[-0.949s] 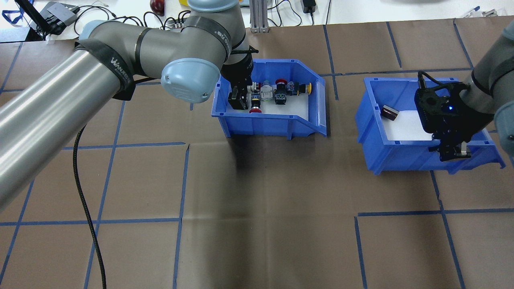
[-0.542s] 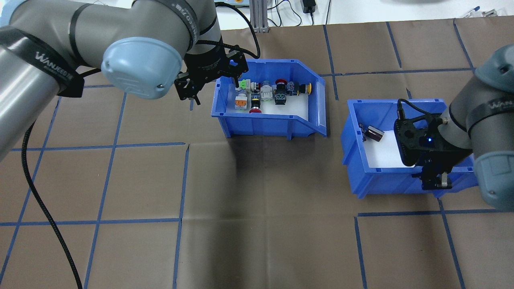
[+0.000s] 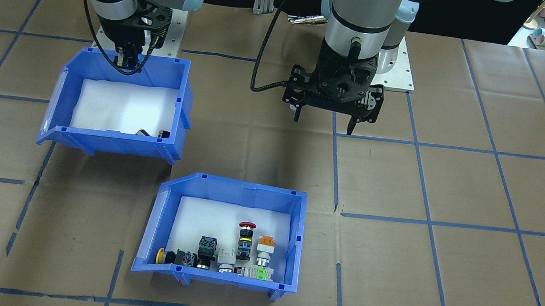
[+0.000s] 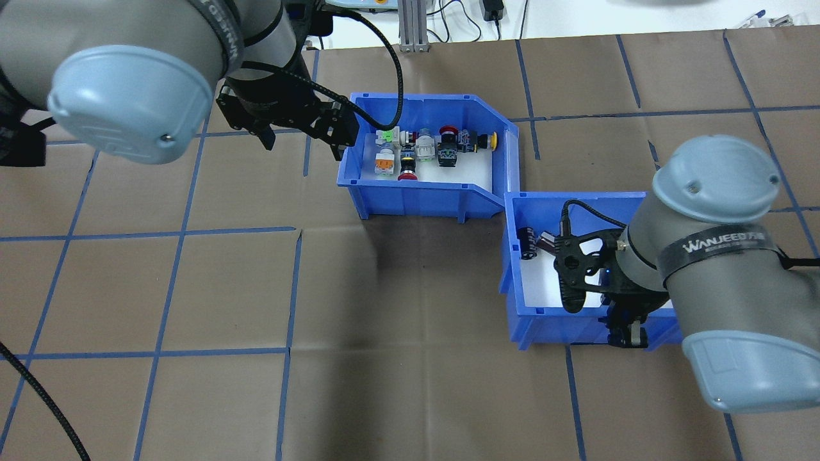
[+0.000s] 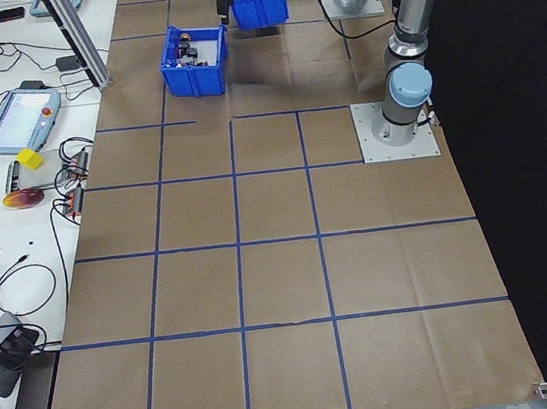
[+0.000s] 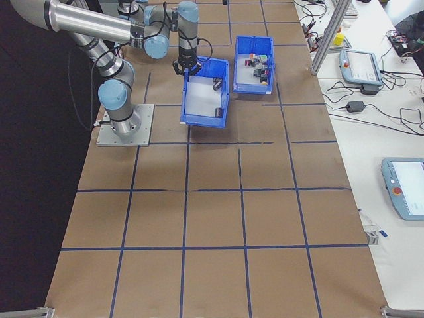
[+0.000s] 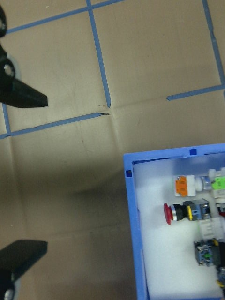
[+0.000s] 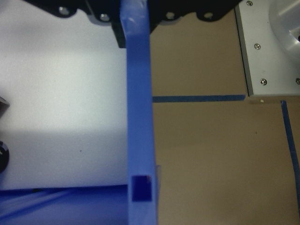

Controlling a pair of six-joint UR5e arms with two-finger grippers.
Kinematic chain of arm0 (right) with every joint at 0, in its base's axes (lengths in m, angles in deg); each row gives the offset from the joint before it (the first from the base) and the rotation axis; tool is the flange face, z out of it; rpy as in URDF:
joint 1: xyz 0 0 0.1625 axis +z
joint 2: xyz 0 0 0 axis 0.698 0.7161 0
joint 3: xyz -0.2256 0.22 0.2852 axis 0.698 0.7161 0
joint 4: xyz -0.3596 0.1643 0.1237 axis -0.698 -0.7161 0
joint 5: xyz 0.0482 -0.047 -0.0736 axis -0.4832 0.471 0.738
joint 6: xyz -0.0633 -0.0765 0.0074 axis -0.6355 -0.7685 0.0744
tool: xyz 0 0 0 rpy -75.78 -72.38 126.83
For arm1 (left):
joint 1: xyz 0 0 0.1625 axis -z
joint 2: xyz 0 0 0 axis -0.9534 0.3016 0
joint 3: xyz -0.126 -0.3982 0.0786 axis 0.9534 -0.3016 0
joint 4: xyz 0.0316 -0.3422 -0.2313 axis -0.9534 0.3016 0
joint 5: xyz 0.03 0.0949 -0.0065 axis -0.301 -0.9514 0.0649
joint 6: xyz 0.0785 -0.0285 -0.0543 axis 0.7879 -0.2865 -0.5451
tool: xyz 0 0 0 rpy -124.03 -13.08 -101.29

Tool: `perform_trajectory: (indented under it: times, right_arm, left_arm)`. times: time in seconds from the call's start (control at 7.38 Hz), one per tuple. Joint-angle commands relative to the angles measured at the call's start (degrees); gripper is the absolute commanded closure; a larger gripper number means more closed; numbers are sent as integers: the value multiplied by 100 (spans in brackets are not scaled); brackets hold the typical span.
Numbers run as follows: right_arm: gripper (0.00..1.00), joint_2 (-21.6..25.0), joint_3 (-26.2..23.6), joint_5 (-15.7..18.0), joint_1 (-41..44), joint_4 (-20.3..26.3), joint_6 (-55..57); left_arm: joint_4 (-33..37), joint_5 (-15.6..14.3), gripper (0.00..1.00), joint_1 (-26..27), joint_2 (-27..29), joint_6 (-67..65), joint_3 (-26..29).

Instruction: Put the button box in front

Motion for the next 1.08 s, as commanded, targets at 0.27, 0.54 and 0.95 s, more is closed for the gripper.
perform_trajectory:
  times: [0.27, 0.54, 0.95]
  right_arm:
    - [92, -40, -38, -9, 1543, -371, 1404]
    - [92, -136, -38, -9, 2001, -514, 1592]
    - [92, -653, -29, 8, 2862, -1100, 2459]
  left_arm:
    - [656, -48, 1, -540, -899, 390, -578]
    - [-41, -56, 1, -548, -926, 406, -753]
    - [-117, -48, 1, -549, -1067, 354, -1000]
